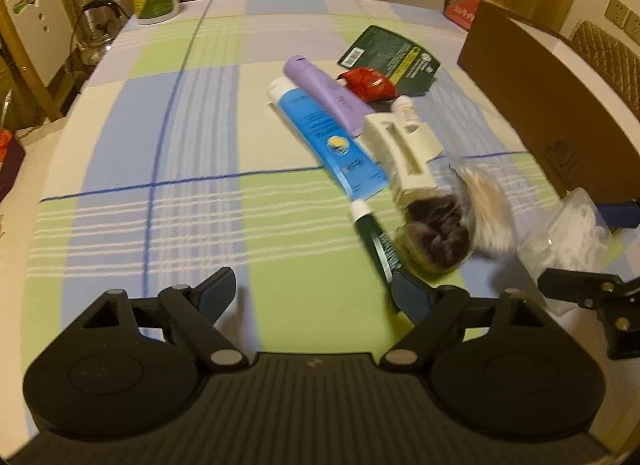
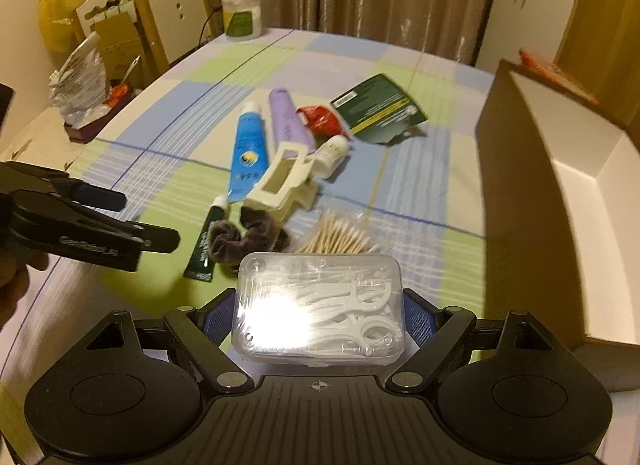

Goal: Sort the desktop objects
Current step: 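Grasp the clear floss-pick box with the right tool while the left tool grasps the green lip gel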

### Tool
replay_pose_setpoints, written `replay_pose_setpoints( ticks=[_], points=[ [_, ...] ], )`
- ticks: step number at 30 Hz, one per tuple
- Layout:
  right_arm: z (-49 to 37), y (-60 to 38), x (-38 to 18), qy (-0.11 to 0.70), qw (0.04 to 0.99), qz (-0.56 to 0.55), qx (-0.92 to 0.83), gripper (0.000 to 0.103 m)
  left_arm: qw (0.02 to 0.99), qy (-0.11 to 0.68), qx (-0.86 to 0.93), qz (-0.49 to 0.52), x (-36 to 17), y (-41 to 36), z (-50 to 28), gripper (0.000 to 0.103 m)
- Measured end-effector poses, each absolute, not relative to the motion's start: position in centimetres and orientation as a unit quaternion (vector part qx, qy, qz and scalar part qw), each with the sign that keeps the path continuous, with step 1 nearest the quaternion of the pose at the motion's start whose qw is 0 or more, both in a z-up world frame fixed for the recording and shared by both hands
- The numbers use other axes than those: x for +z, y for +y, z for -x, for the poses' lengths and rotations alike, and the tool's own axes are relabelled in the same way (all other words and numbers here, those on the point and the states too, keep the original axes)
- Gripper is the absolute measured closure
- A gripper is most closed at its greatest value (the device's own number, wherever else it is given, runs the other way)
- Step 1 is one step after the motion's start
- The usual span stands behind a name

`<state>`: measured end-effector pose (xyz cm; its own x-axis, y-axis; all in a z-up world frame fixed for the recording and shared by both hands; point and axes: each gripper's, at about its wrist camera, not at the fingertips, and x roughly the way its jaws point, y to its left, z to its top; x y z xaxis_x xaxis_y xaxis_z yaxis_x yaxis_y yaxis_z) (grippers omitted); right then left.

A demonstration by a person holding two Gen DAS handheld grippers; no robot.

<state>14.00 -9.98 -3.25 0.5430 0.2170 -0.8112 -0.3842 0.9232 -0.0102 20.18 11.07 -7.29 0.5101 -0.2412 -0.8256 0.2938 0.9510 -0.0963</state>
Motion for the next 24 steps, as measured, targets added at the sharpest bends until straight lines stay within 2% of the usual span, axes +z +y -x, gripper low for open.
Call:
replay_pose_setpoints(
  ticks=[2, 8, 9, 15, 22, 24],
  points=[
    [-13.9, -10.3, -2.7, 0.440, 0.877, 0.095, 0.168, 0.019, 0.869, 0.468, -0.160, -0.025, -7.4, 10.5, -20.7, 0.021],
    [-14.1, -11.0, -1.3, 0.426, 0.885, 0.095, 0.160, 0.019, 0.867, 0.471, -0.163, -0.014, -8.0, 9.3, -22.4, 0.051],
    [-14.1, -11.1, -1.1, 0.424, 0.887, 0.094, 0.159, 0.019, 0.866, 0.473, -0.162, -0.013, -8.2, 9.2, -22.6, 0.060],
    [-14.4, -11.6, -0.5, 0.415, 0.892, 0.093, 0.154, 0.019, 0.860, 0.480, -0.174, -0.013, -8.6, 8.0, -23.4, 0.075],
    [-14.7, -12.1, -0.2, 0.409, 0.895, 0.093, 0.153, 0.019, 0.857, 0.483, -0.171, -0.056, -8.8, 6.7, -22.9, 0.075],
    [-14.7, -12.2, -0.1, 0.408, 0.895, 0.091, 0.155, 0.019, 0.856, 0.482, -0.170, -0.070, -8.8, 6.6, -22.7, 0.081]
  ],
)
